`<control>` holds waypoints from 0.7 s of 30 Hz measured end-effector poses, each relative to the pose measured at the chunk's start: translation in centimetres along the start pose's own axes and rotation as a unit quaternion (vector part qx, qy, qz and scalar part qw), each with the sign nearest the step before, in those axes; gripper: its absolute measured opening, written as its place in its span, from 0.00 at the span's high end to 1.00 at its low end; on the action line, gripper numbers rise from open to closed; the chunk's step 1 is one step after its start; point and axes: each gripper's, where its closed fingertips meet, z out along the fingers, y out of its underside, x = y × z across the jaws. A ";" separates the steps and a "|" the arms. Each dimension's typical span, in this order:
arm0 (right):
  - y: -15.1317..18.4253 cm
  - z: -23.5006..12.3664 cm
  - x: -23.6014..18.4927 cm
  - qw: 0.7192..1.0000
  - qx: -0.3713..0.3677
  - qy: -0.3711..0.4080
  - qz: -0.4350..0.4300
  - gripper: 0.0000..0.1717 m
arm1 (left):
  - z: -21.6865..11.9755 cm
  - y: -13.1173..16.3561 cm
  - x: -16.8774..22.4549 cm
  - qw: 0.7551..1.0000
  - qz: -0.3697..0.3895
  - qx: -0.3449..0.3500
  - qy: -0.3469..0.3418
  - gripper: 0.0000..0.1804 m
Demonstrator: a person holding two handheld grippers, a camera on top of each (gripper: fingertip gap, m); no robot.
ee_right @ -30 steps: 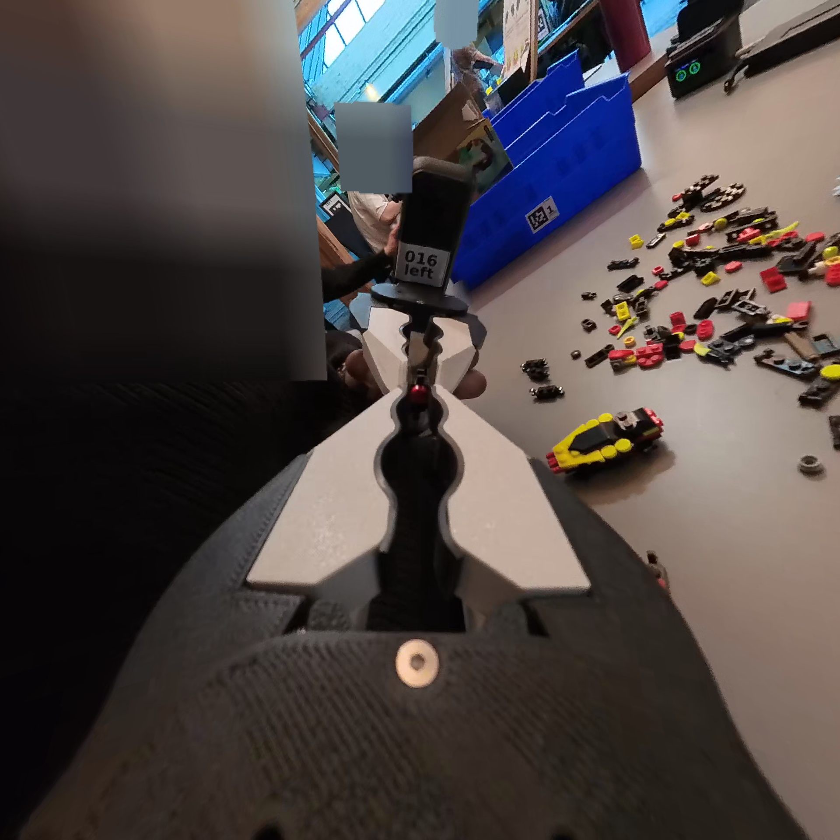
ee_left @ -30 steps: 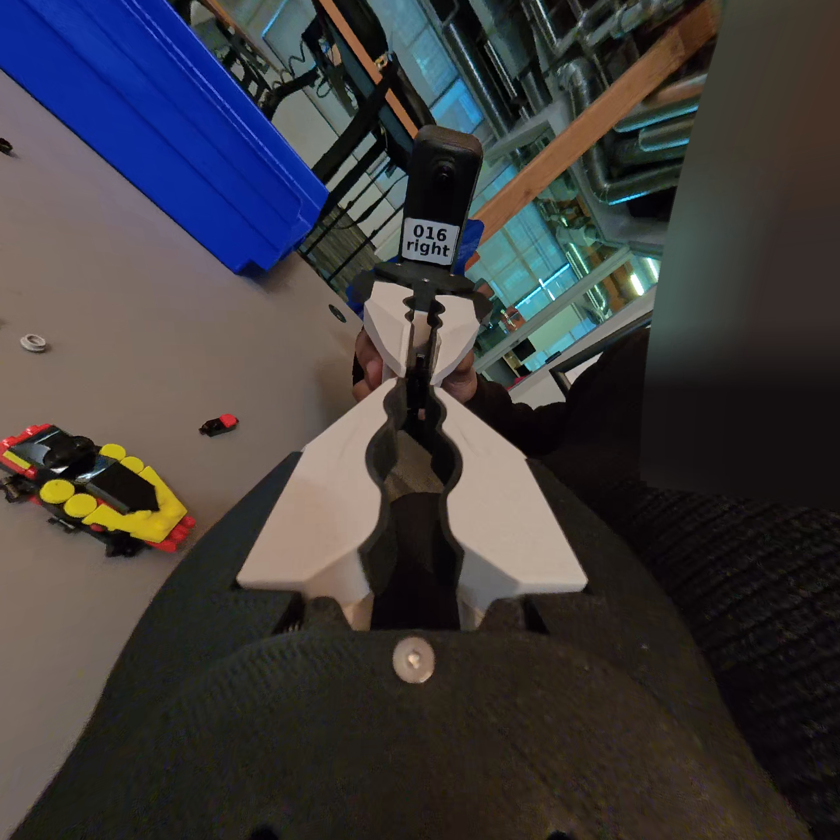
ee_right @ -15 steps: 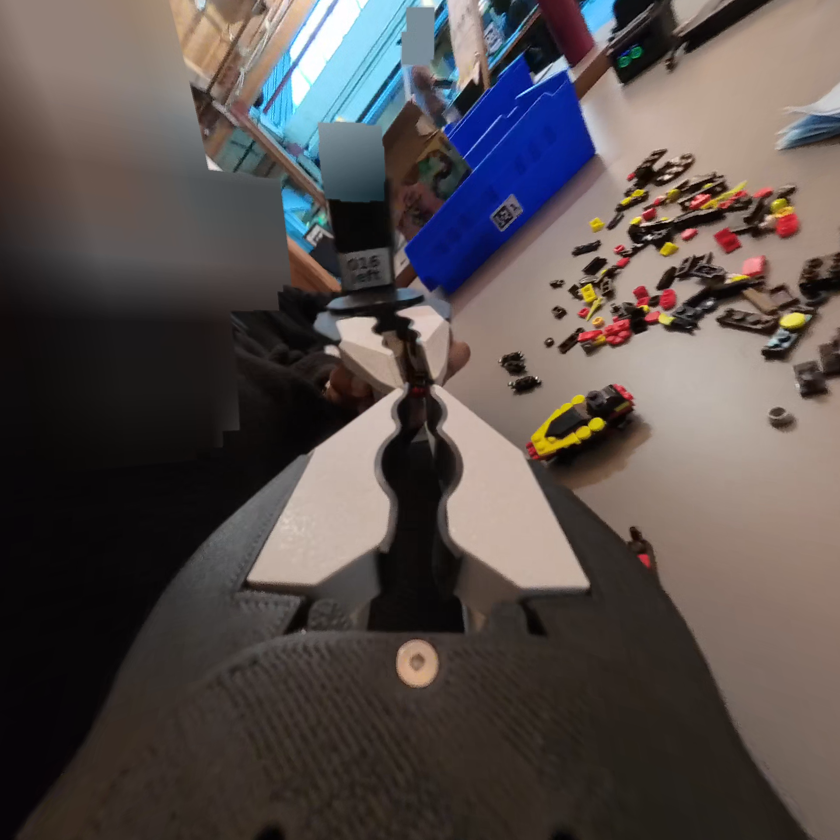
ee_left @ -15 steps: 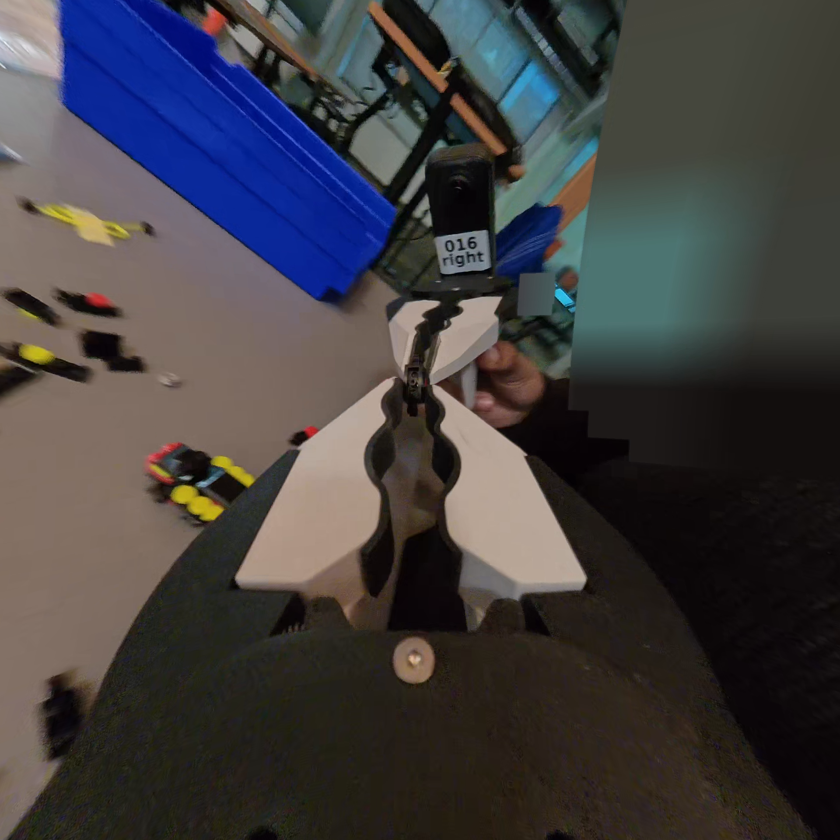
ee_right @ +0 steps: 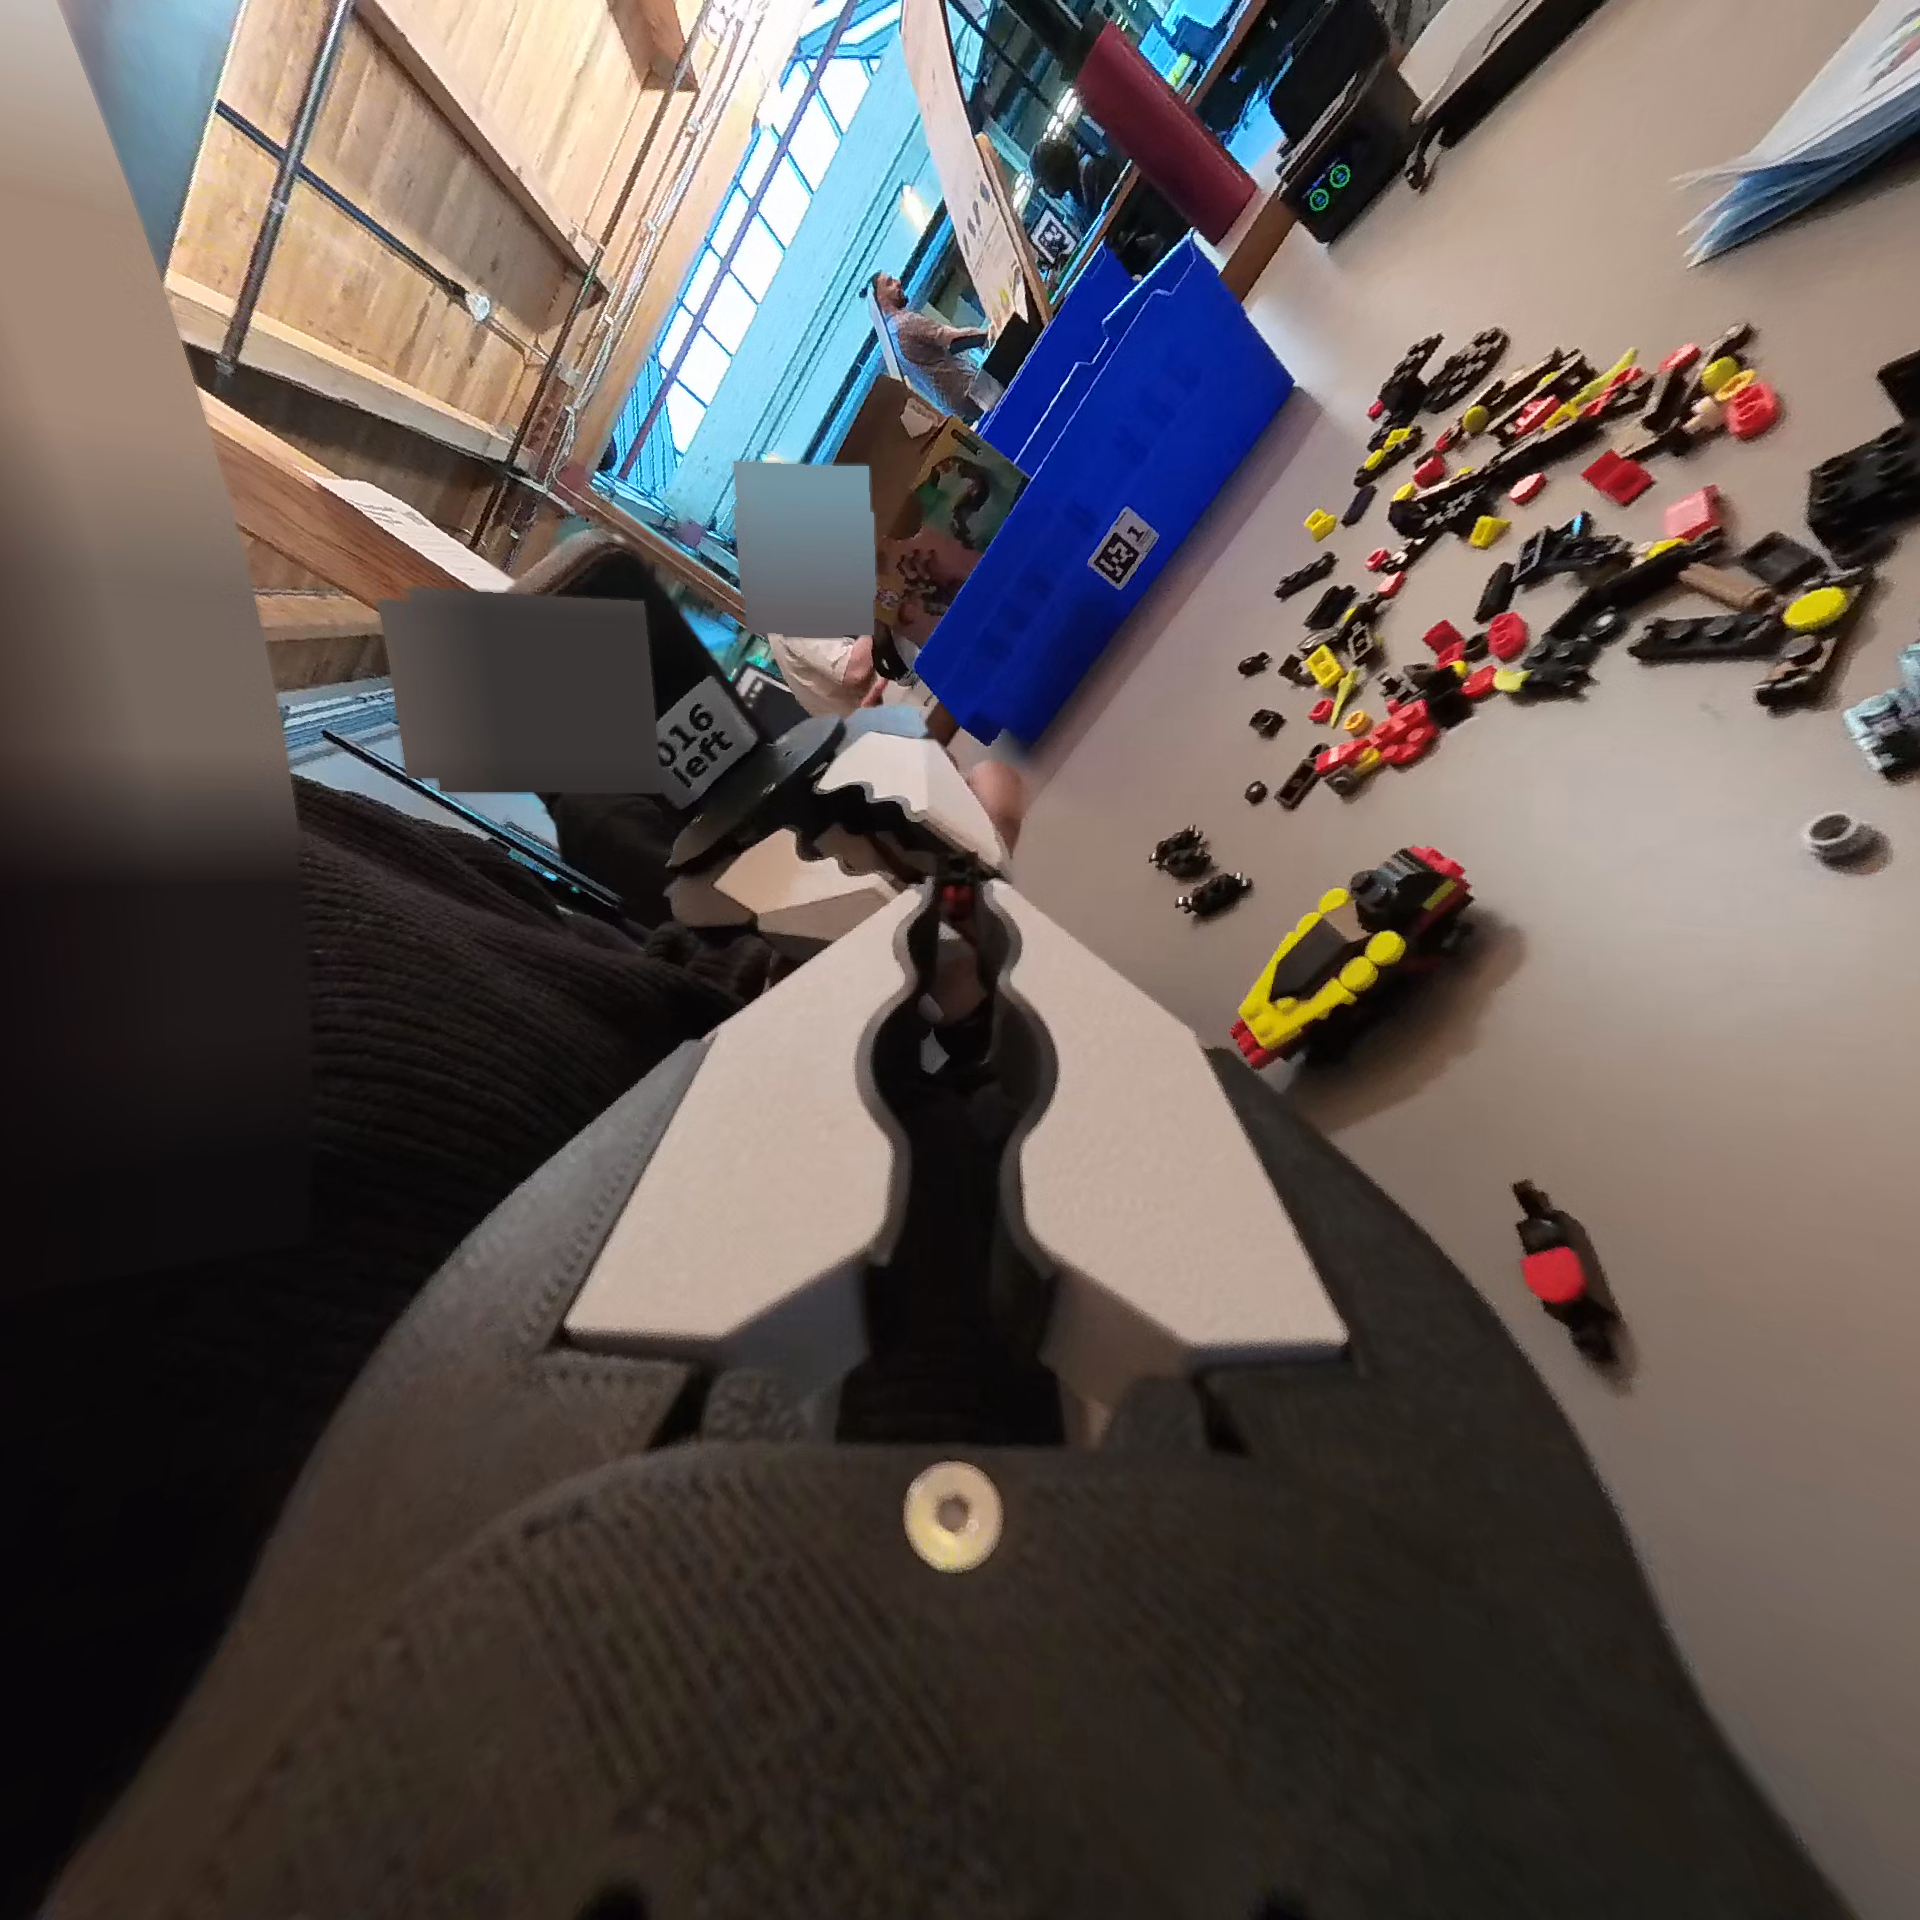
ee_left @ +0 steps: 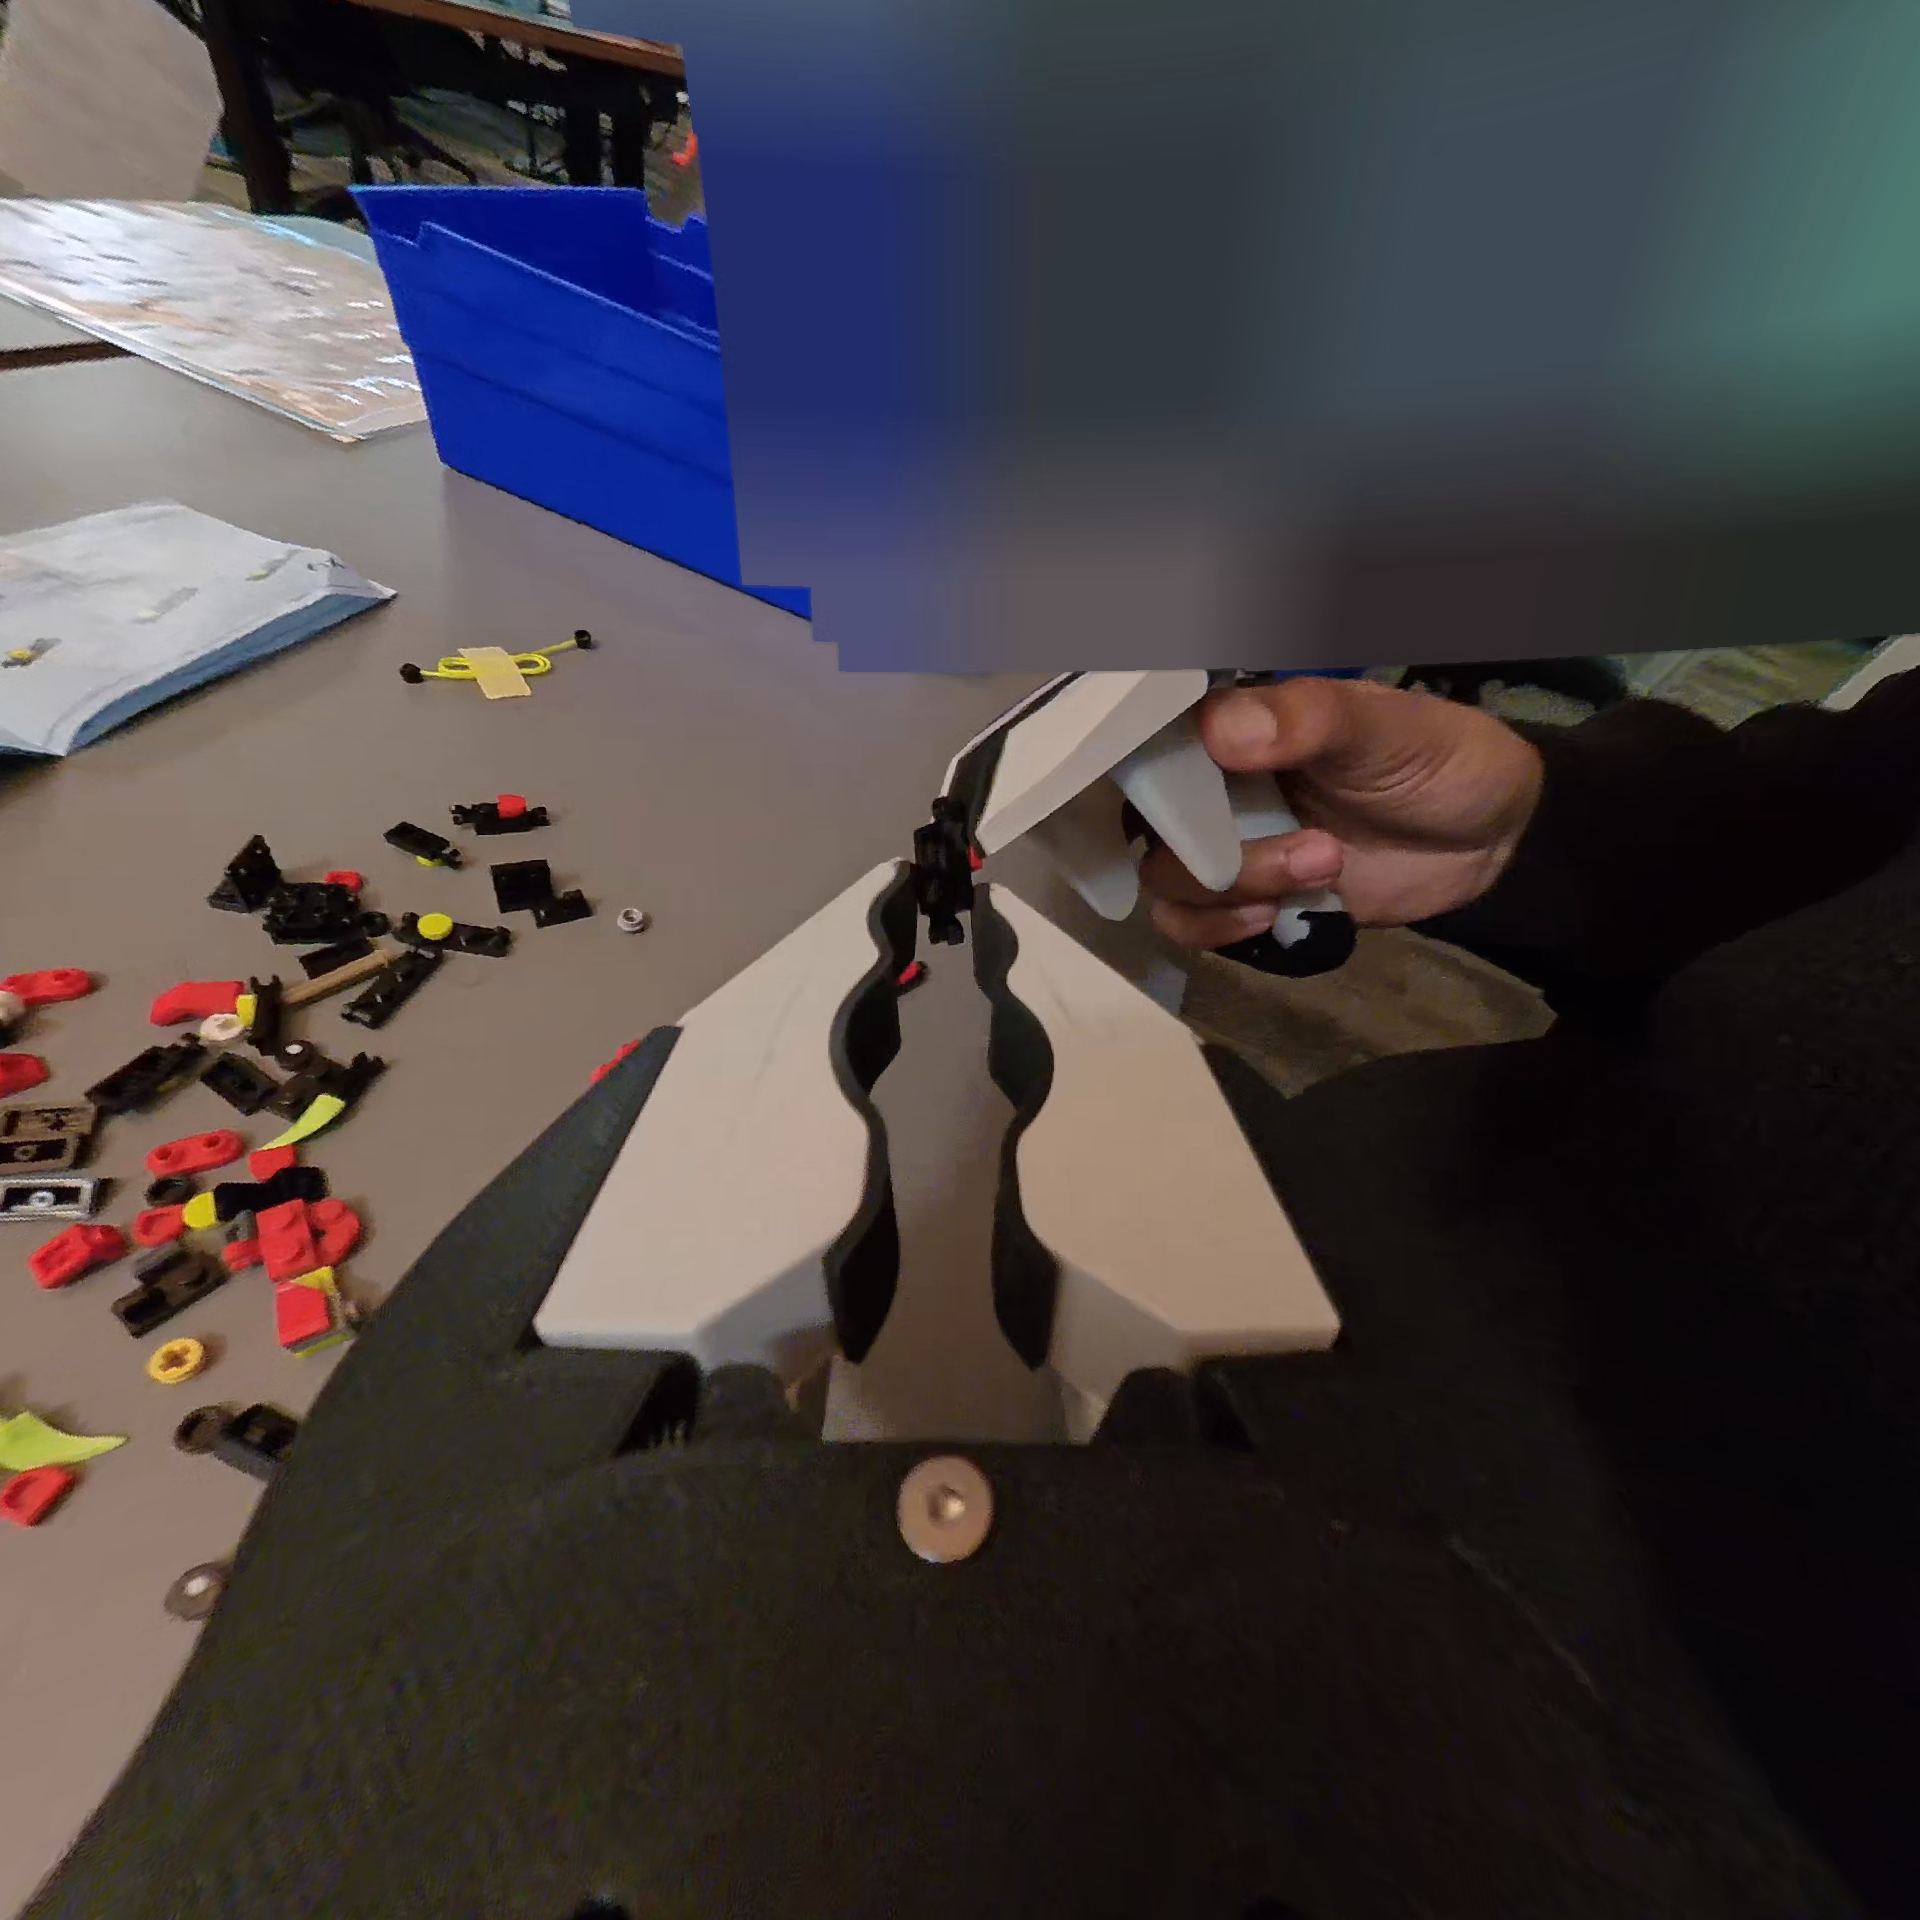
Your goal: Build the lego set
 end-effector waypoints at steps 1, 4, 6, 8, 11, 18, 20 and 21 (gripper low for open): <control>0.0 0.0 0.0 1.000 0.001 -0.001 0.000 0.97 | 0.0 0.0 0.0 1.000 0.014 -0.003 -0.006 0.96; 0.0 0.2 0.0 1.000 0.001 0.001 -0.006 0.97 | -0.1 0.0 -0.1 0.998 0.058 -0.009 -0.029 0.96; -0.1 0.2 -0.1 1.000 0.002 0.002 -0.008 0.97 | -0.1 0.1 -0.2 0.995 0.083 -0.011 -0.044 0.96; -0.1 0.2 -0.4 1.000 0.004 0.001 -0.011 0.97 | -0.2 0.0 -0.2 0.994 0.096 -0.012 -0.053 0.96; -0.3 0.2 -0.8 1.000 0.012 -0.009 -0.021 0.97 | -0.3 -0.4 0.0 0.995 0.086 -0.006 -0.047 0.96; -0.1 0.5 -1.3 0.999 0.008 -0.008 -0.045 0.89 | -0.4 -0.6 0.2 0.997 0.074 0.005 -0.036 0.96; -0.1 0.6 -1.3 0.999 0.004 -0.008 -0.053 0.96 | -0.4 -0.8 0.3 0.996 0.085 0.008 -0.039 0.96; -0.1 0.6 -1.4 0.998 0.003 -0.005 -0.057 0.97 | -0.4 -0.7 0.3 0.995 0.091 0.007 -0.043 0.96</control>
